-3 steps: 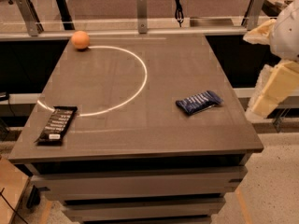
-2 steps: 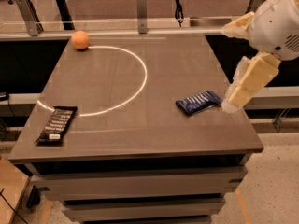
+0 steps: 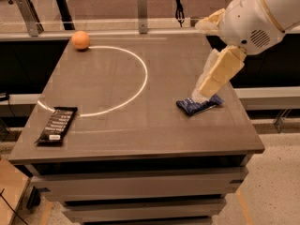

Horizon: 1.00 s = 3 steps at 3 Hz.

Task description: Move orange near rxbar chocolate

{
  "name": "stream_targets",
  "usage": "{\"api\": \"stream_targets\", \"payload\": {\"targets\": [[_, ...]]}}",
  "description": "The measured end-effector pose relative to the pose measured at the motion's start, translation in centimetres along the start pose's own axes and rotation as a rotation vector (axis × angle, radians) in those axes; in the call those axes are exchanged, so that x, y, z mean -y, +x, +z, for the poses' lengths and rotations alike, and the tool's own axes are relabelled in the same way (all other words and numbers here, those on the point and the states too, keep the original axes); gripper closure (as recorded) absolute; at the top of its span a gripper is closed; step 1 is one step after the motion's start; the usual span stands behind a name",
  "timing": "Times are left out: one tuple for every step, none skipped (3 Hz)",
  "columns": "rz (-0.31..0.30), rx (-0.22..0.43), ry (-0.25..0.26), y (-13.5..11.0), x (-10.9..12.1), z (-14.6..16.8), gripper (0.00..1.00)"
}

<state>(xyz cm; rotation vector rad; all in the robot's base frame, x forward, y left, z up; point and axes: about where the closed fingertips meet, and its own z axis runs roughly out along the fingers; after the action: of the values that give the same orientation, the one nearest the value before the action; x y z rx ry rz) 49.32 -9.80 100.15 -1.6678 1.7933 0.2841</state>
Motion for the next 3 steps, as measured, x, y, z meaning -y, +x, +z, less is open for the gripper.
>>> {"api": "stream_targets", "payload": {"targets": [[0.029,0.060,0.042,-1.0,1.4,1.0,0.00],[0.070,0.152,0.094,-2.7,4.5,3.1,0.00],[0.136,0.252,0.129,-4.0,7.8,6.4,0.00]]}}
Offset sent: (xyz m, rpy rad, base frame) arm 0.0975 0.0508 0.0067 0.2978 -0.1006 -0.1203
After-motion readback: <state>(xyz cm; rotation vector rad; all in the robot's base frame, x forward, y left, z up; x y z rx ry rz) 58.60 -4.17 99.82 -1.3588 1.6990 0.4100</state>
